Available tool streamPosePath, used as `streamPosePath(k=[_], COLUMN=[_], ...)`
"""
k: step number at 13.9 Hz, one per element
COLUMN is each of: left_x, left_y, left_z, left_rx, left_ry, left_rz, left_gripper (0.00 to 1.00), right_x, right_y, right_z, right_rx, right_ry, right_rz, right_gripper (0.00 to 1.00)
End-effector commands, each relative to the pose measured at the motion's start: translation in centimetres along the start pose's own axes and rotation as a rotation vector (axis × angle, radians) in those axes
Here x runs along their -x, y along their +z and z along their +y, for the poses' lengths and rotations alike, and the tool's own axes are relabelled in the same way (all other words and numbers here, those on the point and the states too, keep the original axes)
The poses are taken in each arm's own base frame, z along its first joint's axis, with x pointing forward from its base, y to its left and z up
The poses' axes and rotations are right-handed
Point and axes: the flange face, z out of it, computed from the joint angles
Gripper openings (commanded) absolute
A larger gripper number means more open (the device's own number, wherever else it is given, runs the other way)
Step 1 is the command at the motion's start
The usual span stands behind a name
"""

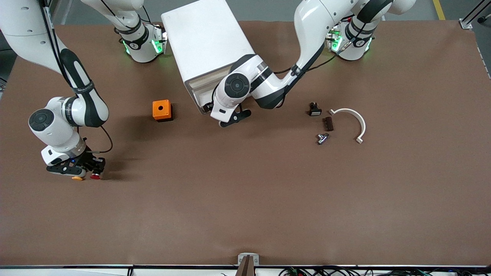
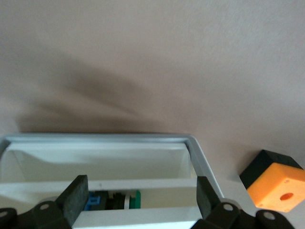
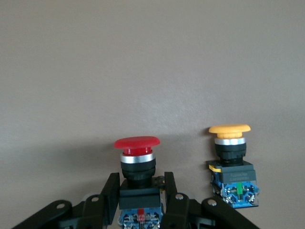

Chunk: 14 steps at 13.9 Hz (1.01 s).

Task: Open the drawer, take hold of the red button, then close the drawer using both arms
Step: 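Lower the red button onto the table while the left gripper shuts the drawer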

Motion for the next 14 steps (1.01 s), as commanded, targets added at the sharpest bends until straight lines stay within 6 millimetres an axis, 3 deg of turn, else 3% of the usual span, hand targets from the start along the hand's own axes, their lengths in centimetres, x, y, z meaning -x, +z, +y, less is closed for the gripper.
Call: streamPosePath(k=[1,3,4,6,7,9,11,14], left_x=[0.4,0.5,0.5,0.5,0.5,0.5,0.3,0.3], left_y=[0.7,1.3,1.6,2.2,2.3,2.4,2.2,2.4], left_z=[0.1,-0.1,-0.1,-0.3,-0.3,-0.3,-0.4,-0.3], left_rx=[0.023,0.027,0.03,0.029,0.031,0.03,0.032,0.036], left_ry=[-0.059,-0.099,-0.115,-0.142,-0.15,-0.153,-0.154,-0.185], left_rz=[-0.068,-0.124,-0.148,-0.183,-0.196,-0.198,-0.198,-0.227], left_gripper=[1.0,1.0,1.0,1.0,1.0,1.0,1.0,1.0], right_x=[0.6,0.7,0.7,0.5,0.3,-0.1,-0.8,-1.3], right_y=[0.6,0.7,0.6,0.4,0.2,-0.7,-3.3,-7.4], right_z=[0.5,0.4,0.2,0.0,-0.1,-0.6,-2.6,-3.6], right_rx=[-0.013,-0.014,-0.014,-0.016,-0.016,-0.019,-0.029,-0.018], right_ry=[0.0,0.003,0.006,0.004,0.003,-0.007,-0.032,-0.014], right_rz=[0.0,-0.003,-0.006,-0.004,0.002,0.012,-0.011,-0.066], right_gripper=[0.0,0.04,0.32,0.63,1.0,1.0,1.0,1.0])
